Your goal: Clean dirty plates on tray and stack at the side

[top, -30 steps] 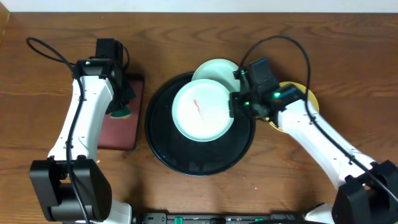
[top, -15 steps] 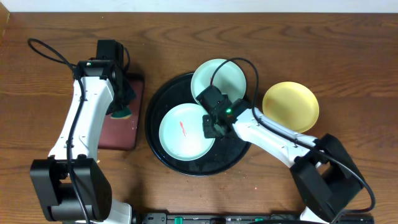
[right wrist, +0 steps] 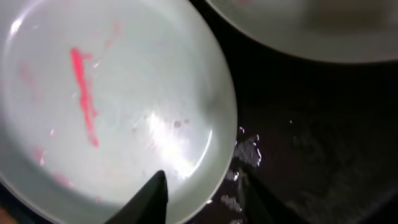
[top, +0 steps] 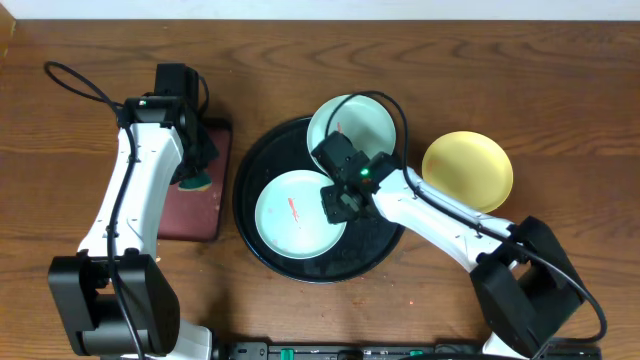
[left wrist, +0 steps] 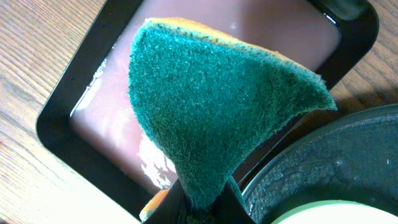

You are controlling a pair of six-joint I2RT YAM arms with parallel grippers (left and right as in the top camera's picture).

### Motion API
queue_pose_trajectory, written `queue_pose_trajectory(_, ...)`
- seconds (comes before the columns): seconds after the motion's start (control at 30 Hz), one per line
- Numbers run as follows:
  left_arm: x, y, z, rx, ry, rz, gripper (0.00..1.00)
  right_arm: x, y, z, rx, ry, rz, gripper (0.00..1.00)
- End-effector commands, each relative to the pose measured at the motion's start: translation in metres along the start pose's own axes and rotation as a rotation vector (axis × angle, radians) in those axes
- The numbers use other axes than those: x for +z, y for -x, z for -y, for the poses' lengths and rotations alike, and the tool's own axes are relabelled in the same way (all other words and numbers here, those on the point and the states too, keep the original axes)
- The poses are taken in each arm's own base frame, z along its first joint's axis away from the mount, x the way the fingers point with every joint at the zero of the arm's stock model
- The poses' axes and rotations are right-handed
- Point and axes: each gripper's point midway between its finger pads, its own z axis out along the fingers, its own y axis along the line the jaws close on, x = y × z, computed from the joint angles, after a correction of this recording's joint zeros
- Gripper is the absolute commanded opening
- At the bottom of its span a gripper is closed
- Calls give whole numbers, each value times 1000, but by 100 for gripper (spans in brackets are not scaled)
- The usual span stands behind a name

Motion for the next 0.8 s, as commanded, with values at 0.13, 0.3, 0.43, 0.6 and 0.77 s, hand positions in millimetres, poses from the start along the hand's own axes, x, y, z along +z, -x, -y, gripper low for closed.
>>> queue_pose_trajectory(0.13,1,-5,3,8,-25,-21,7,-26,14,-14,-28,120,0,40)
queue_pose_trajectory(0.3,1,-6,5,9,-38,-29,7,-28,18,-7,-2,157,-10,40)
queue_pose_trajectory(0.43,0,-8,8,13,-56,-41,7,-25,19,-5,-4,174,-22,40)
queue_pose_trajectory(0.6,-1,-17,22,54,-137,-86,7,-19,17,-4,-5,171,-38,38)
queue_pose_trajectory(0.77,-2,-20,26,81,-152,-97,8,-5,9,-11,-10,216,-95,35)
